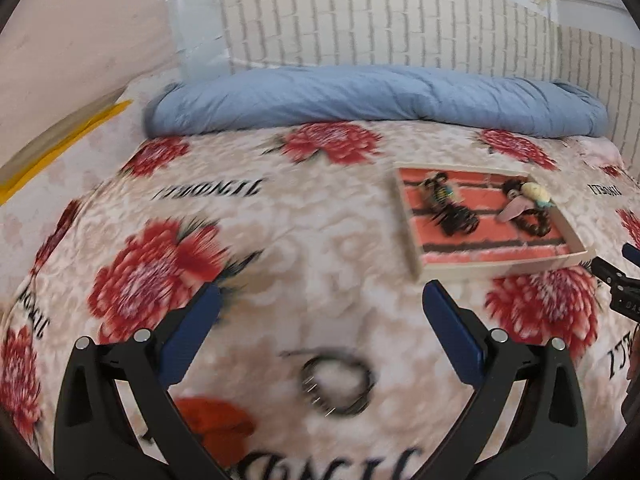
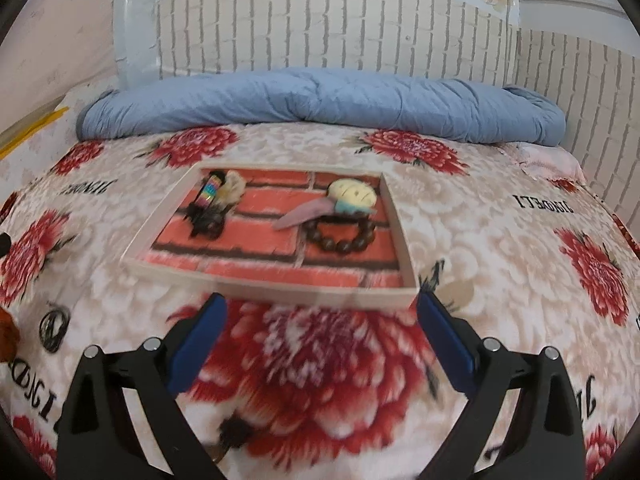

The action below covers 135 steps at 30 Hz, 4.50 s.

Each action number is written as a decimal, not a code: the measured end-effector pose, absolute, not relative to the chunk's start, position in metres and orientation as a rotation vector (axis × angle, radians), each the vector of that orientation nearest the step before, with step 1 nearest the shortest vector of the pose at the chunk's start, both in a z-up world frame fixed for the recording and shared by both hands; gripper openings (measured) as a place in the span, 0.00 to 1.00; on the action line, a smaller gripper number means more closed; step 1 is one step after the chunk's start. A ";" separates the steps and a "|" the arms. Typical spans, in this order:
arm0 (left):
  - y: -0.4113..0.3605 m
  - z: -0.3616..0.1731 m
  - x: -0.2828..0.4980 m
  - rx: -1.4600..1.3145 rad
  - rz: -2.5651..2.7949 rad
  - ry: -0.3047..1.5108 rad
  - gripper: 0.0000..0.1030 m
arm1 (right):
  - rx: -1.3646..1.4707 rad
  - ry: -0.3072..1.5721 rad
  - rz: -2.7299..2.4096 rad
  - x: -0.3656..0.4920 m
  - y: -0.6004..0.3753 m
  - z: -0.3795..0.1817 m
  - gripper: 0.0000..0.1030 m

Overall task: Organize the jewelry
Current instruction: 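Withdraw both tools from the tray toward the orange scrunchie and black hair tie, then grasp the rust-orange scrunchie with the left tool while the right tool grasps the black hair tie, then carry the scrunchie and hair tie into the tray and open both tools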

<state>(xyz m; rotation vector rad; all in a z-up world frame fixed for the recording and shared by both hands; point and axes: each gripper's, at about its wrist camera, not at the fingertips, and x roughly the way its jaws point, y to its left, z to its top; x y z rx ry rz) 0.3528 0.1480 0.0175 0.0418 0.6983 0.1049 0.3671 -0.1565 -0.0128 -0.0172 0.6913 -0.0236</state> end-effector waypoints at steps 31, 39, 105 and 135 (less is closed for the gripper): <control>0.245 -0.094 0.313 -0.006 0.186 0.908 0.75 | -0.053 0.847 -0.034 0.329 -0.114 -0.098 0.70; 0.251 -0.099 0.317 -0.029 0.163 0.908 0.65 | -0.056 0.866 -0.018 0.333 -0.112 -0.103 0.53; 0.003 -0.014 0.474 -0.040 -0.128 0.663 0.26 | 0.070 0.616 0.088 0.463 -0.220 -0.019 0.24; -0.018 -0.091 0.530 0.029 -0.143 0.743 0.33 | 0.071 0.669 0.046 0.508 -0.238 -0.085 0.24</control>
